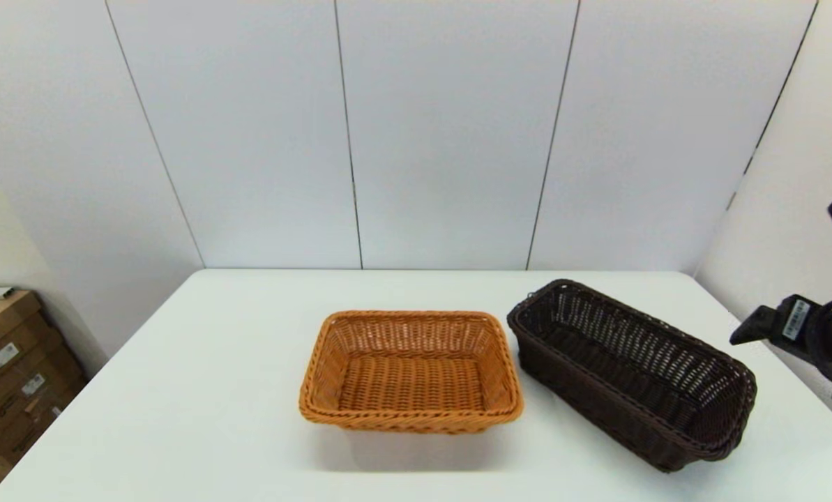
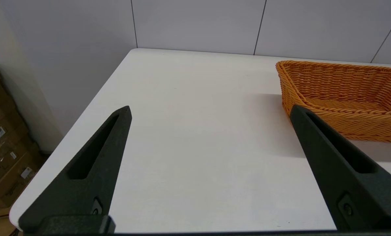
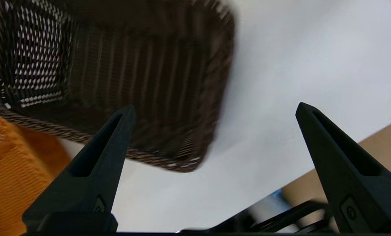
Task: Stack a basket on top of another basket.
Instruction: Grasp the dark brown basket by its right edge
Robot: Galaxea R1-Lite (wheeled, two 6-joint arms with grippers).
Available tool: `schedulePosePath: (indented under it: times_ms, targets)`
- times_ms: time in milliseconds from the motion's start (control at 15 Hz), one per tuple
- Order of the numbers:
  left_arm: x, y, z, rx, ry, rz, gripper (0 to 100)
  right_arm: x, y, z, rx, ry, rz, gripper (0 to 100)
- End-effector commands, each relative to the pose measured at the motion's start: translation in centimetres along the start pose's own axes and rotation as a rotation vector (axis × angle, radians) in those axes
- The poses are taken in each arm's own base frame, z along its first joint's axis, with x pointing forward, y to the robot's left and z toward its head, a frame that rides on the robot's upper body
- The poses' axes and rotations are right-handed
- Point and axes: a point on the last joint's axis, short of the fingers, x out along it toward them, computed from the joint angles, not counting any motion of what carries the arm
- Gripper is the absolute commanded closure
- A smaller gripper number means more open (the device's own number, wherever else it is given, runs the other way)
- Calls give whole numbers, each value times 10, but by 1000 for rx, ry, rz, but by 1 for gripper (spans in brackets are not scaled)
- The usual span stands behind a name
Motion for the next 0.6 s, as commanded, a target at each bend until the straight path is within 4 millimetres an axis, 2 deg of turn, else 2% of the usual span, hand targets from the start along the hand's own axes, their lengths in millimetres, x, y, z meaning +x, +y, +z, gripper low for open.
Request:
schedulePosePath:
  times_ms: [67,600]
  targets:
    - [0,0,0,-1,-1,1,0,30,8,-4,52,152,-8,0]
    - [0,0,0,-1,-1,1,0,73,6,-16,146,316,-85,0]
